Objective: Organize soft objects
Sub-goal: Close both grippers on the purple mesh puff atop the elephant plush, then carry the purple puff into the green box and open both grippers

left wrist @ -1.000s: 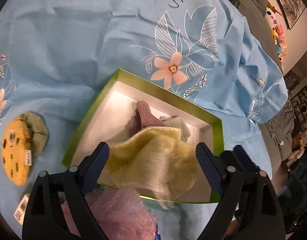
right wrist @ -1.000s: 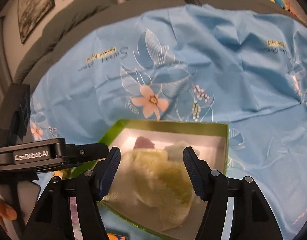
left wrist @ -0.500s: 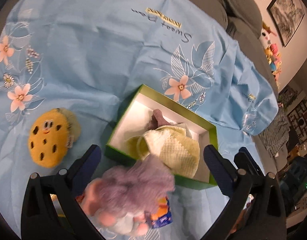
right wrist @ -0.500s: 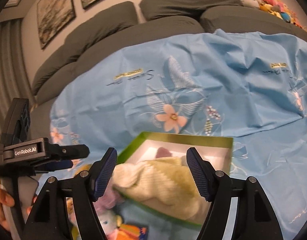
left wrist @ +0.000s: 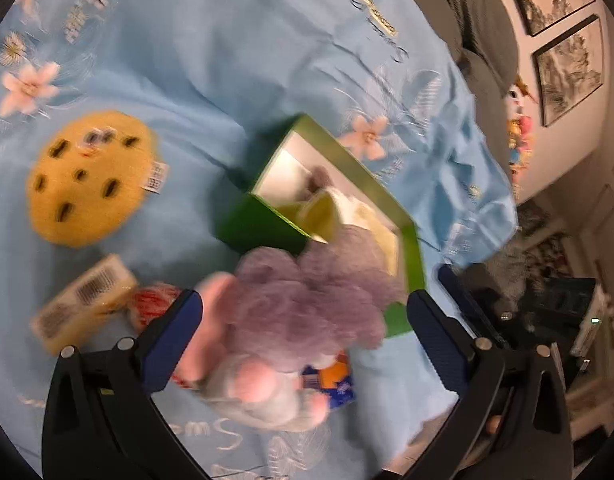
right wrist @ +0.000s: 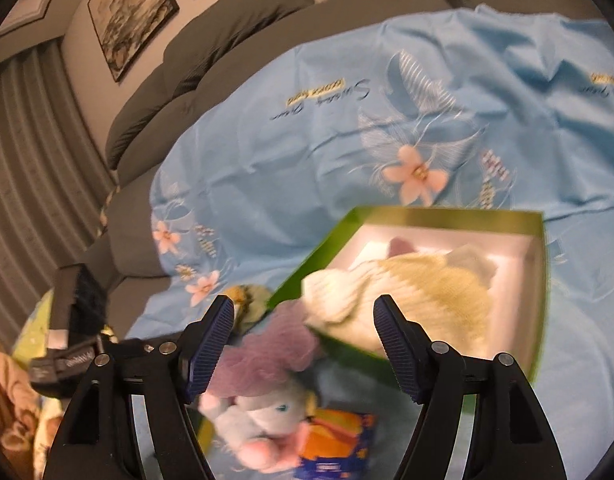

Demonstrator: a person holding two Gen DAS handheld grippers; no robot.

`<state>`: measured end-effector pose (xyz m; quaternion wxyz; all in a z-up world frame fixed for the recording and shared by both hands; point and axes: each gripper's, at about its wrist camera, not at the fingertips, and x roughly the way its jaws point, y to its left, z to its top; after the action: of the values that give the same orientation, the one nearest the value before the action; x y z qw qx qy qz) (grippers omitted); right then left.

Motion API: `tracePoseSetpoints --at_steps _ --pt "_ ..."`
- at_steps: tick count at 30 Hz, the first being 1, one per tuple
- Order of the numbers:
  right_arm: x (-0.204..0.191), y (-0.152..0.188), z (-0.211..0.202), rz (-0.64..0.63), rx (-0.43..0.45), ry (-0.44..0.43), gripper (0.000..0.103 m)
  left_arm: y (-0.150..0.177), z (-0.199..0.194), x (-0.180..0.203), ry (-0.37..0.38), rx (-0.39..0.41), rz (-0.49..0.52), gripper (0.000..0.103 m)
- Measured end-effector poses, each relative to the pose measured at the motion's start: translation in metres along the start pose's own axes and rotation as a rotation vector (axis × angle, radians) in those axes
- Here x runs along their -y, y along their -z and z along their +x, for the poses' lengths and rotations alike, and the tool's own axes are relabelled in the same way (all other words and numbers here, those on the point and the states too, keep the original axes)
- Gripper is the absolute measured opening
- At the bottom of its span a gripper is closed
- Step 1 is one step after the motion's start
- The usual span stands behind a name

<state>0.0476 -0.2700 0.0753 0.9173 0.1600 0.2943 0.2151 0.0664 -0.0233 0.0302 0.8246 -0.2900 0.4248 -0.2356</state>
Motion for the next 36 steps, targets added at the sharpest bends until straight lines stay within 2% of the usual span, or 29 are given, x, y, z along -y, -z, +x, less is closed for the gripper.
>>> tracePoseSetpoints --at_steps 3,9,14,19,21,25,27,29,32,34,35,36 --pt "-0.002 0.003 0.011 0.028 -0.015 -0.045 0.073 -0.001 -0.002 0.003 0.088 0.003 -0.011 0.102" --pt "0.003 0.006 0.024 0.087 -0.036 -0.097 0.073 0.001 0.005 -0.008 0.116 -0.034 -0.073 0.101" --pt "0.003 0.010 0.035 0.086 -0.063 -0.085 0.073 0.003 0.008 -0.018 0.153 -0.045 -0.138 0.100" --pt "0.006 0.014 0.042 0.113 -0.085 -0.108 0.060 0.006 0.008 -0.020 0.161 -0.050 -0.147 0.088" --pt "0.005 0.016 0.044 0.115 -0.095 -0.120 0.055 0.007 0.009 -0.019 0.159 -0.057 -0.145 0.077" --pt "0.002 0.020 0.052 0.102 -0.125 -0.132 0.043 0.009 0.012 -0.027 0.129 -0.061 -0.171 0.075" --pt "0.000 0.023 0.056 0.088 -0.139 -0.128 0.036 0.009 0.014 -0.030 0.112 -0.057 -0.182 0.063" --pt "-0.002 0.025 0.059 0.074 -0.148 -0.126 0.030 0.010 0.014 -0.032 0.102 -0.053 -0.182 0.058" --pt "-0.004 0.026 0.062 0.056 -0.154 -0.125 0.023 0.011 0.014 -0.035 0.094 -0.047 -0.183 0.037" --pt "-0.002 0.028 0.065 0.056 -0.160 -0.120 0.017 0.011 0.015 -0.038 0.096 -0.044 -0.194 0.028" --pt "-0.001 0.029 0.066 0.058 -0.163 -0.119 0.016 0.011 0.015 -0.041 0.097 -0.042 -0.203 0.020" --pt "0.001 0.029 0.067 0.060 -0.168 -0.119 0.014 0.011 0.014 -0.042 0.099 -0.040 -0.209 0.017"
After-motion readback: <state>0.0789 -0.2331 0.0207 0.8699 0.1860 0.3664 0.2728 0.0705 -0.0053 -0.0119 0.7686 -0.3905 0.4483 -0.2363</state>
